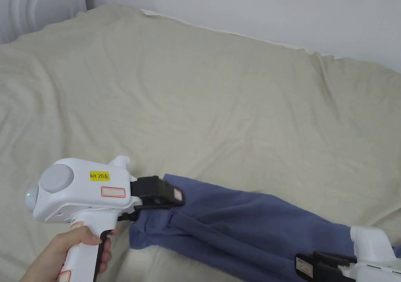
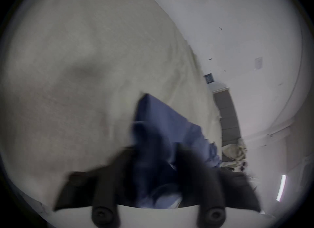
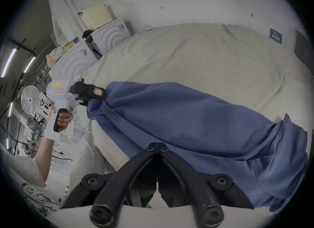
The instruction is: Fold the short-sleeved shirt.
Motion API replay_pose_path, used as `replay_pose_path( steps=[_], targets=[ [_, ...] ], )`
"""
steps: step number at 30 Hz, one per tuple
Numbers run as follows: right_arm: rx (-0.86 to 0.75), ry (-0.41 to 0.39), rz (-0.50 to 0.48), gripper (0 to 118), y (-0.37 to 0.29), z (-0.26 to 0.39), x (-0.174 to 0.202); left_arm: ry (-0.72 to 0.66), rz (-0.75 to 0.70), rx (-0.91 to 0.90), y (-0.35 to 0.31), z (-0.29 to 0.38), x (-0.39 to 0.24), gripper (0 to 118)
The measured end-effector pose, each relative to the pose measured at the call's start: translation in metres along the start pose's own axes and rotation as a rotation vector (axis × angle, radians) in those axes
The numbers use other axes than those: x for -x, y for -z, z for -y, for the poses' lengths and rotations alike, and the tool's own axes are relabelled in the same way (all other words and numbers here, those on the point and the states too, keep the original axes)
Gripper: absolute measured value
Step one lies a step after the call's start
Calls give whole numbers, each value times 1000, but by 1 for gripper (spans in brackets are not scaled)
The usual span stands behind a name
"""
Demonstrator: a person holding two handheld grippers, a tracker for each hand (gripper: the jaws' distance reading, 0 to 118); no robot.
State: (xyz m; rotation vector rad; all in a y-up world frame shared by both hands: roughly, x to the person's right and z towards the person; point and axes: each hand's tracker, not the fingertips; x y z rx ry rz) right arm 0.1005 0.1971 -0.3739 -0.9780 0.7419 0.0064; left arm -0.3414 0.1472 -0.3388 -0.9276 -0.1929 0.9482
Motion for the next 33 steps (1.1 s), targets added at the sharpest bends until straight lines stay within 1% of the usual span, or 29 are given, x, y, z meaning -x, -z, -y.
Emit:
replay_pose_path(
  steps=[1, 3, 4, 9, 12, 16, 19, 21, 24, 26, 28, 29, 30, 32, 33],
  targets=[
    [-2, -6, -2, 0, -2, 0, 0, 7, -37, -9, 2, -1, 1, 11],
    [-10, -10, 1, 0, -6, 0, -2, -77, 2, 35, 8, -2, 11, 11],
    [-11, -9, 4, 0, -7, 1, -4, -52, 7, 21, 7, -1, 11, 11],
    [-39, 23, 15, 0, -22, 8, -19, -22, -31, -7, -9, 2, -14, 11],
    [-62, 37, 29, 0, -36, 14, -29, 27, -58, -37, -21, 4, -45, 11],
    [-104, 81, 58, 0, -56, 27, -49, 160, -84, -75, -31, 11, -107, 11],
    [-136, 94, 72, 0, -73, 37, -61, 255, -85, -71, -26, 22, -157, 11],
    [-167, 120, 82, 0, -86, 43, -71, 316, -113, -44, -13, 31, -193, 11],
    [-217, 162, 104, 0, -105, 55, -89, 439, -131, 8, 24, 48, -239, 11],
    [-240, 192, 113, 0, -118, 64, -101, 471, -120, 62, 55, 61, -265, 11],
    [-267, 226, 132, 0, -130, 73, -111, 520, -97, 123, 89, 73, -283, 11],
    [-271, 230, 134, 0, -135, 78, -116, 545, -87, 173, 108, 79, -290, 11],
    [-278, 243, 143, 0, -140, 82, -121, 538, -92, 214, 126, 85, -294, 11],
    [-293, 276, 161, 0, -149, 91, -129, 578, -137, 272, 162, 95, -299, 11],
    [-299, 290, 164, 0, -152, 96, -133, 571, -155, 286, 175, 101, -301, 11]
  ],
)
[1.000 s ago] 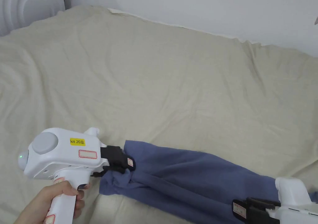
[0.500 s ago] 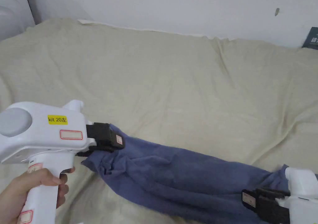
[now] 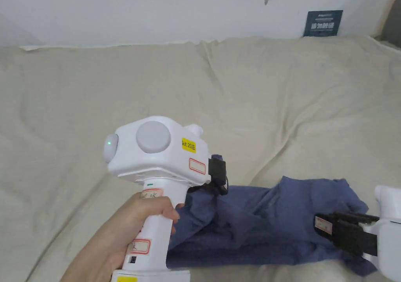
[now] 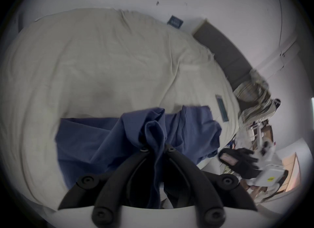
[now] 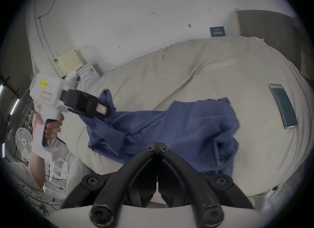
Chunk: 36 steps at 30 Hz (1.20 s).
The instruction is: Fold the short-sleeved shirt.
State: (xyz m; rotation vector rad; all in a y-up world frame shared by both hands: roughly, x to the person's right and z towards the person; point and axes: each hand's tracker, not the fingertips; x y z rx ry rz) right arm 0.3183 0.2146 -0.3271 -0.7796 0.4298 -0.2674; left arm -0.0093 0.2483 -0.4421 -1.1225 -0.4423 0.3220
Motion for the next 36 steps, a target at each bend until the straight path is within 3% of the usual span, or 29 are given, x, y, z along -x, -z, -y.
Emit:
replay_pose_path(
  steps=[3, 4, 5, 6, 7, 8, 13, 20, 21, 22, 24, 25, 29, 33, 36],
  targets=[
    [-11, 33, 12, 0, -9, 6, -11, 8, -26, 62, 32, 0, -9, 16],
    [-15, 40, 23, 0, -10, 7, -13, 27, -26, 75, 38, 1, -11, 33],
    [-16, 44, 26, 0, -11, 9, -16, 26, -26, 81, 42, 2, -12, 67],
    [-15, 47, 26, 0, -11, 10, -19, 22, -8, 88, 43, 2, -12, 92],
    [-12, 54, 29, 0, -10, 10, -21, 35, 35, 116, 45, 3, -12, 108],
    [-11, 59, 34, 0, -9, 11, -21, 26, 57, 135, 46, 4, -12, 115],
    [-6, 66, 31, 0, -6, 11, -21, 45, 55, 40, 3, 0, -8, 115],
    [4, 34, 17, 0, 1, 9, -11, -5, -3, -139, -87, 6, 39, 112],
    [6, 32, 14, 0, 3, 9, -10, -18, -34, -164, -94, 10, 47, 103],
    [8, 32, 12, 0, 5, 9, -8, -17, -67, -188, -100, 14, 56, 86],
    [14, 28, 5, 0, 8, 8, -6, -36, -132, -213, -104, 23, 74, 26],
    [17, 23, 5, 0, 9, 8, -3, -75, -153, -224, -100, 25, 83, 12],
    [29, 4, 1, 0, 13, 7, 3, -119, -147, -130, -77, 38, 104, 10],
    [29, 4, -3, 0, 14, 5, 4, -121, -8, -89, -49, 38, 102, 10],
    [29, 7, 3, 0, 14, 5, 4, -100, -24, -56, -27, 33, 92, 10]
  ],
)
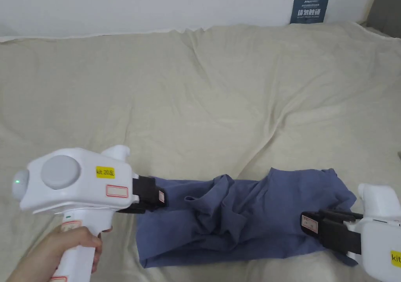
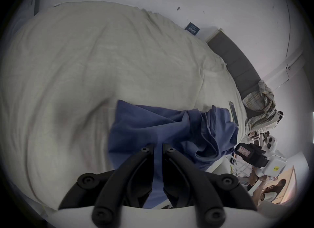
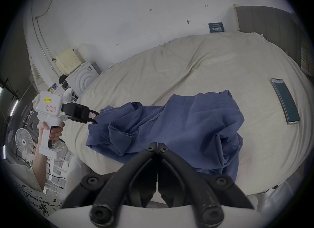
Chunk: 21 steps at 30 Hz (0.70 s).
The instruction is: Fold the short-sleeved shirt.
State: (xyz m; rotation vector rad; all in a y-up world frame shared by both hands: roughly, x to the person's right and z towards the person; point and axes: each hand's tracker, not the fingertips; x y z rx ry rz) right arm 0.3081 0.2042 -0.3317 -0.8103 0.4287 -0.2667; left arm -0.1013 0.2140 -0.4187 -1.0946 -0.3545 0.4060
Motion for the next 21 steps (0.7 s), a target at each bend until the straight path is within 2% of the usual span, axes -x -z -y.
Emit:
replay_pose_path(
  steps=[7, 16, 19, 21],
  targets=[
    [2, 18, 26, 0, -3, 0, -11, 14, 64, 113, 47, -2, -17, 10],
    [1, 50, 51, 0, -10, 4, -21, 117, 124, 182, 89, -4, -75, 10],
    [1, 47, 61, 0, -12, 4, -22, 206, 121, 186, 90, 0, -95, 10],
    [1, 49, 62, 0, -14, 4, -22, 208, 129, 187, 85, 2, -101, 10]
  ],
)
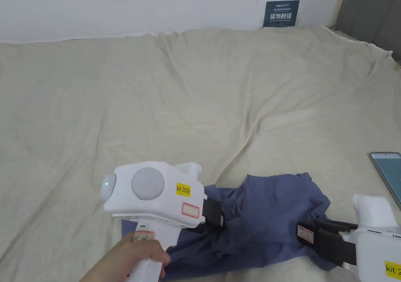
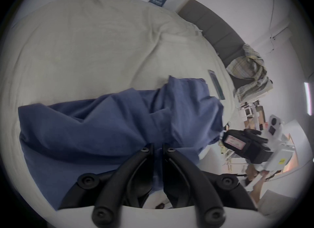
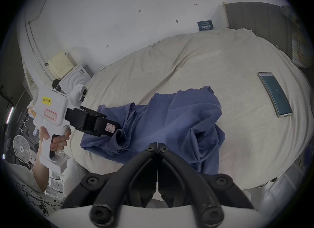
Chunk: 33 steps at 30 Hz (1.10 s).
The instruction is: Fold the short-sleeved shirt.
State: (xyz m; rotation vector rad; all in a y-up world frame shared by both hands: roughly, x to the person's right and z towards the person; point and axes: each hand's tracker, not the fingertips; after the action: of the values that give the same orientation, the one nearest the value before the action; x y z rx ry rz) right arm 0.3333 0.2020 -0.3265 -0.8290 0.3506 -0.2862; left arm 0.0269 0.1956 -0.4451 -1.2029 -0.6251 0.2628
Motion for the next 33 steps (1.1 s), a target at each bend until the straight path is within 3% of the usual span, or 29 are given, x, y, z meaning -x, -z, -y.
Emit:
replay_pose_path(
  steps=[4, 9, 17, 18, 19, 20, 21, 22, 25, 30, 33],
  targets=[
    [-3, -3, 5, 0, -1, -1, 1, -40, 176, -27, -19, 3, 1, 10],
    [-9, -18, 2, 0, -4, -4, 9, -36, 100, -114, -54, 6, 16, 10],
    [-18, -46, -8, 0, -2, -9, 24, -295, 16, -296, -129, 41, 115, 11],
    [-15, -48, -11, 0, -1, -9, 26, -345, 53, -292, -133, 46, 127, 17],
    [-13, -51, -12, 0, 2, -9, 29, -368, 93, -289, -135, 53, 140, 40],
    [-9, -54, -12, 0, 4, -9, 31, -390, 130, -287, -135, 59, 146, 84],
    [-4, -58, -15, 0, 7, -9, 34, -416, 144, -277, -132, 63, 149, 111],
    [1, -63, -18, 0, 9, -9, 37, -428, 155, -252, -127, 67, 153, 118],
    [19, -83, -28, 0, 14, -9, 46, -458, 239, -305, -119, 75, 159, 118],
    [40, -119, -21, 0, 20, -10, 57, -495, 305, -234, -91, 67, 161, 118],
    [44, -118, -26, 0, 21, -10, 56, -482, 431, -212, -71, 60, 166, 118]
  ],
)
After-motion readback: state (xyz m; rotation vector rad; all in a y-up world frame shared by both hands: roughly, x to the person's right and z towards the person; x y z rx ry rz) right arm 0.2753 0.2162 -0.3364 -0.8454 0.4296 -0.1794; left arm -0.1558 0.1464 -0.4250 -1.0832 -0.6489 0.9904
